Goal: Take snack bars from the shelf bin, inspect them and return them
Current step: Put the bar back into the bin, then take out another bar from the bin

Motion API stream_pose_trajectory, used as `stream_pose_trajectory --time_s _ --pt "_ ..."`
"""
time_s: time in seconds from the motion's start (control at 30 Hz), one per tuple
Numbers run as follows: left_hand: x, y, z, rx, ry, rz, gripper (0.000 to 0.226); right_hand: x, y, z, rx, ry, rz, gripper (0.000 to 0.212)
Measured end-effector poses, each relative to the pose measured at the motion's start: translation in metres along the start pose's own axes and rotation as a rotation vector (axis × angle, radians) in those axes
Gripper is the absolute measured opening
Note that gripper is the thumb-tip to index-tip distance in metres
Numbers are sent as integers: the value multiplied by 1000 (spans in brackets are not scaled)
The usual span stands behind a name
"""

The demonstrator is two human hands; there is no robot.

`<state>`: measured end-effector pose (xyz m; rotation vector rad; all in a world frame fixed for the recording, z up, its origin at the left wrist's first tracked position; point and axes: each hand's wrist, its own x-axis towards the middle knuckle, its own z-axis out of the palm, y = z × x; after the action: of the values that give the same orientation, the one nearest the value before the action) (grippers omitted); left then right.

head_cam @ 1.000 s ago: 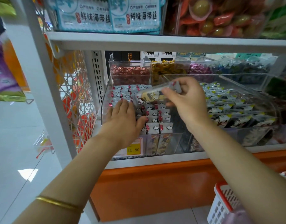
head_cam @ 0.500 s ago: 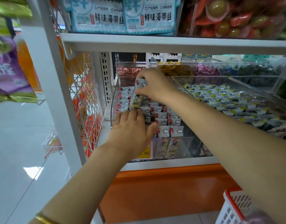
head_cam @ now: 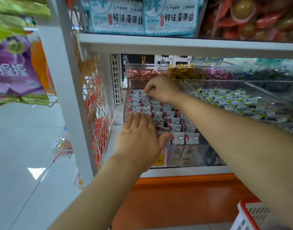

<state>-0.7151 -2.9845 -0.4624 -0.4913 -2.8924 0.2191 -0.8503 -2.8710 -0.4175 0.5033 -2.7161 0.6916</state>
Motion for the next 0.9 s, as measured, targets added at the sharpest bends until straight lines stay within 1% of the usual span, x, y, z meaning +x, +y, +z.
stream_pose_trajectory --time_s 0.07,0.13,0.23,0.27,0.3,0.37,0.43,0.47,0.6,0.7,0.8,0.87,0.9 --pt "0 0 0 -16 -5 4 74 7 -1 9 -157 -49 -17 13" --pt "0 -1 0 -28 -9 4 73 11 0 21 -284 -105 5 11" --pt "0 -2 1 -50 7 9 72 13 1 32 -335 -110 44 5" --pt "0 -2 1 -58 13 11 72 14 0 31 -311 -103 41 8" --pt "0 -2 1 -64 17 13 72 14 -1 28 -259 -94 36 10" --pt "0 -3 1 -77 24 13 72 9 -6 16 -70 -38 17 13" --pt "0 -4 1 -111 53 15 71 0 -11 3 99 66 6 17" --pt "0 -4 0 -145 77 17 69 -6 -13 -3 146 124 6 16" --pt "-1 -4 -4 -407 206 -2 55 -43 -13 -17 284 393 59 2" --pt "-3 -2 -7 -638 294 -63 50 -81 -7 -27 493 553 134 5" --pt "-6 -2 -9 -854 365 -141 51 -118 -1 -36 712 596 257 9" --pt "-8 0 -11 -990 323 -189 51 -139 0 -40 843 573 303 11" --pt "-10 1 -12 -1066 292 -203 48 -148 0 -42 908 558 318 11"
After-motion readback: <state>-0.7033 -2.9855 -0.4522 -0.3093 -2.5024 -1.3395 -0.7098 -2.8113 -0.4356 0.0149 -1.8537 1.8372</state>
